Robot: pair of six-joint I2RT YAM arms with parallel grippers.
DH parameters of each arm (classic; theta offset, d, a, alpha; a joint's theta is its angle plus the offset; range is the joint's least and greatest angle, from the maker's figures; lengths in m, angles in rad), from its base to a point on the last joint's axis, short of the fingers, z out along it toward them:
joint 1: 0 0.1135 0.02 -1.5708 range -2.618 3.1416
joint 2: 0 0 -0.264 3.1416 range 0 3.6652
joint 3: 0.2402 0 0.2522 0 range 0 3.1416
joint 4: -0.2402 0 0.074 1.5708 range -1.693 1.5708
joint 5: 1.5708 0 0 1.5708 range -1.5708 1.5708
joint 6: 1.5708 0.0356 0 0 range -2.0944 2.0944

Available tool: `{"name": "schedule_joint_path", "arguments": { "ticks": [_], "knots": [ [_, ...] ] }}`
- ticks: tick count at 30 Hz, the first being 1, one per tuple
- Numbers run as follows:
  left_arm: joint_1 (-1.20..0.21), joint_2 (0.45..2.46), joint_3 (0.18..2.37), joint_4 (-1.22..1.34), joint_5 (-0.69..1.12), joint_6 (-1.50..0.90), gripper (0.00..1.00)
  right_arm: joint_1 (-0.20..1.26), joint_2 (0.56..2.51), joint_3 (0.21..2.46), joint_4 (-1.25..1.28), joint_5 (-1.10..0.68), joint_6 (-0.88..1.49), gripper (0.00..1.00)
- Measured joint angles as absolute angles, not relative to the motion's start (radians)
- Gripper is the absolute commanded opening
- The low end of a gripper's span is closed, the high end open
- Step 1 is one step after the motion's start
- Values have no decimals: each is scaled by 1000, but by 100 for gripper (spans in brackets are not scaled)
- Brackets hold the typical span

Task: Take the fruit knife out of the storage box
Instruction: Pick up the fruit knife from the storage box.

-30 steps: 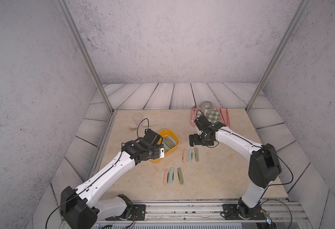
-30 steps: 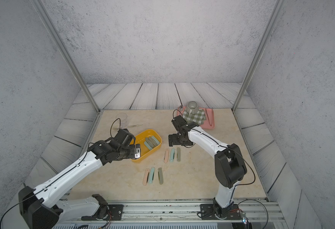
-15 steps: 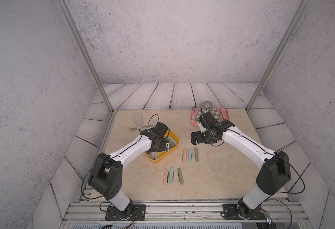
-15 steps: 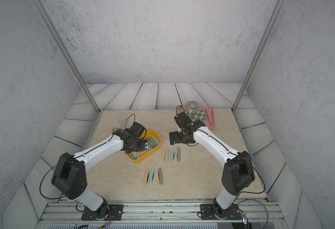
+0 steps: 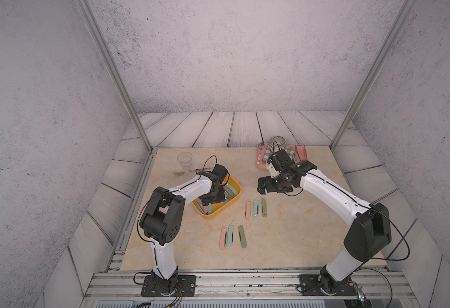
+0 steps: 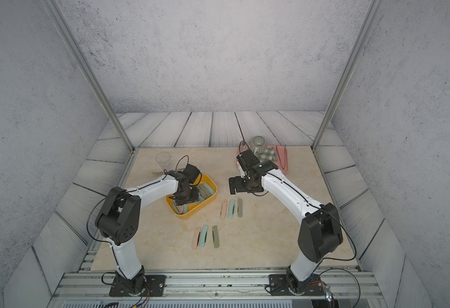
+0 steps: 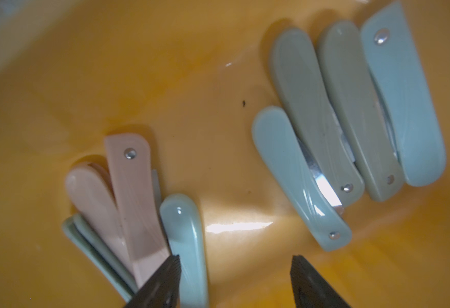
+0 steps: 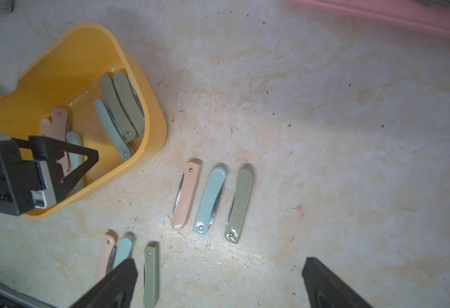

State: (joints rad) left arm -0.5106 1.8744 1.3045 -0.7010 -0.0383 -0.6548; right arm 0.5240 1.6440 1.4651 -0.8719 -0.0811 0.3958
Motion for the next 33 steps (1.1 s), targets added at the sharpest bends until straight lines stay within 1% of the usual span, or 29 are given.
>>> {"name": "schedule_joint_path", "arguments": {
  "ticks": [13,18,23,26,33],
  "knots": [
    [-510,1934,1291,-696,-95,-707,68,490,1644,1461,-870,-137,384,99],
    [-508,1941,1288,-678,-98,-719,58,489,1644,1449,-863,-150,384,99],
    [-508,1944,1288,-656,-102,-714,57,488,1644,1447,-863,-155,384,99],
    [-508,1948,1288,-643,-107,-708,48,488,1644,1447,-862,-159,384,99],
    [-508,1951,1288,-618,-120,-693,37,488,1644,1447,-862,-167,384,99]
  ]
}}
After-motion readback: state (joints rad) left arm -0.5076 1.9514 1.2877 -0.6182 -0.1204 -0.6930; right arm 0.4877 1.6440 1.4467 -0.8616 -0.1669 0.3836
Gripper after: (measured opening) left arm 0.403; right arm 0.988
